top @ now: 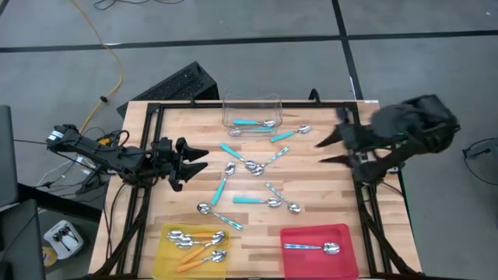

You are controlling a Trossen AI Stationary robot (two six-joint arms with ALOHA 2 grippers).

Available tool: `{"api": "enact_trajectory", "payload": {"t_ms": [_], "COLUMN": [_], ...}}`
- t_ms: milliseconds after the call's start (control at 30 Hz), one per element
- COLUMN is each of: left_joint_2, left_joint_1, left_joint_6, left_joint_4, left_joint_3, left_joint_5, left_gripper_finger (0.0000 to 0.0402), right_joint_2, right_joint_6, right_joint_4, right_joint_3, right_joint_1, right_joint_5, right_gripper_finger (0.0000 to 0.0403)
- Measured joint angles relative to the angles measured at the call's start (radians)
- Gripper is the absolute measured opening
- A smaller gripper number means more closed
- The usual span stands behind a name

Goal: Sort silverware by color (type)
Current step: Put the white and blue spoon into the red bin

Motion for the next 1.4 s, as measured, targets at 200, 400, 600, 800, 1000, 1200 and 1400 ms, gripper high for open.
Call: {"api": "enact_trajectory", "payload": {"t_ms": [200, 400, 600, 800, 1000, 1200, 1400], "left_joint_2": [0.000, 0.000, 0.000, 0.001, 0.002, 0.020, 0.042], "left_joint_1": [0.000, 0.000, 0.000, 0.000, 0.000, 0.000, 0.000], "left_joint_6": [0.000, 0.006, 0.017, 0.027, 0.026, 0.025, 0.020], "left_joint_4": [-0.008, -0.009, -0.009, -0.025, -0.033, -0.039, -0.032], "left_joint_3": [0.000, 0.000, 0.000, 0.000, 0.000, 0.000, 0.000], "left_joint_5": [-0.009, -0.017, -0.017, -0.024, -0.028, -0.029, -0.028], "left_gripper_finger": [0.0238, 0.0238, 0.0238, 0.0238, 0.0238, 0.0238, 0.0238], "right_joint_2": [-0.247, -0.430, -0.524, -0.606, -0.717, -0.822, -0.872], "right_joint_6": [0.131, 0.134, 0.091, 0.003, 0.011, 0.054, 0.070], "right_joint_4": [0.204, 0.493, 0.761, 1.041, 1.174, 1.189, 1.220], "right_joint_3": [-0.372, -0.758, -1.010, -1.233, -1.371, -1.447, -1.503], "right_joint_1": [0.106, 0.161, 0.162, 0.162, 0.162, 0.161, 0.161], "right_joint_5": [0.148, 0.148, 0.148, 0.146, 0.145, 0.146, 0.145], "right_gripper_finger": [0.0201, 0.0201, 0.0201, 0.0201, 0.0201, 0.0201, 0.0201]}}
